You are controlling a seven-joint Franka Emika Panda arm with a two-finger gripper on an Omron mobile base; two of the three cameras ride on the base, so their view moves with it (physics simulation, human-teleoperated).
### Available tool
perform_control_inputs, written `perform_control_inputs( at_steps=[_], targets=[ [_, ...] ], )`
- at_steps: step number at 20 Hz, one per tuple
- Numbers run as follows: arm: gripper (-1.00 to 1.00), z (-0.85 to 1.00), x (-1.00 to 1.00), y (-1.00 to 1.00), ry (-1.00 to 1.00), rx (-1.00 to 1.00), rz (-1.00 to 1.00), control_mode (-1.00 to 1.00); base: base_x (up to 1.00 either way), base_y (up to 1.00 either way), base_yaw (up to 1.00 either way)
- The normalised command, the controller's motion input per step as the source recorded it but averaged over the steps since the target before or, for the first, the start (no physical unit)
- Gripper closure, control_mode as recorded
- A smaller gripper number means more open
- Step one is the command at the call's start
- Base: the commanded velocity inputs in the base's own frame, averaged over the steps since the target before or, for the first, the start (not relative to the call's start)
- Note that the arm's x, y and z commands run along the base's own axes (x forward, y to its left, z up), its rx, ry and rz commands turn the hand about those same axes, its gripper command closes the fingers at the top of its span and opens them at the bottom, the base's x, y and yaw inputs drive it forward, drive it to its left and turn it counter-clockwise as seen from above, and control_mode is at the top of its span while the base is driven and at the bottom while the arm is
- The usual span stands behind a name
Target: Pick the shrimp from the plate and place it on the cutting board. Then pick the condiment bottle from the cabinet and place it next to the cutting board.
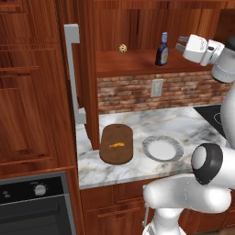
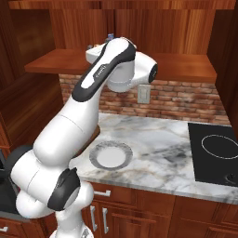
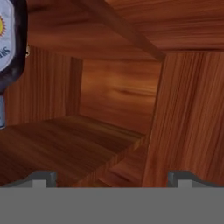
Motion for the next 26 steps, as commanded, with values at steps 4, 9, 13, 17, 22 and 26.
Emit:
perform_control_inputs(
  at_steps=[4, 9, 13, 17, 22, 26],
  targets=[
    [-1.0, 0.0, 0.2, -0.13, 0.0, 0.0, 0.0, -1.0, 0.0, 0.0, 0.0],
    [-1.0, -0.03, 0.21, -0.04, 0.0, 0.0, 0.0, -1.0, 0.0, 0.0, 0.0],
    [-1.0, -0.07, 0.21, 0.0, 0.0, 0.0, 0.0, -1.0, 0.0, 0.0, 0.0],
    [-1.0, -0.08, 0.21, 0.0, 0.0, 0.0, 0.0, -1.0, 0.0, 0.0, 0.0],
    [-1.0, -0.05, 0.22, 0.0, 0.0, 0.0, 0.0, -1.0, 0.0, 0.0, 0.0],
    [-1.0, -0.01, 0.27, 0.0, 0.0, 0.0, 0.0, -1.0, 0.0, 0.0, 0.0]
  ],
)
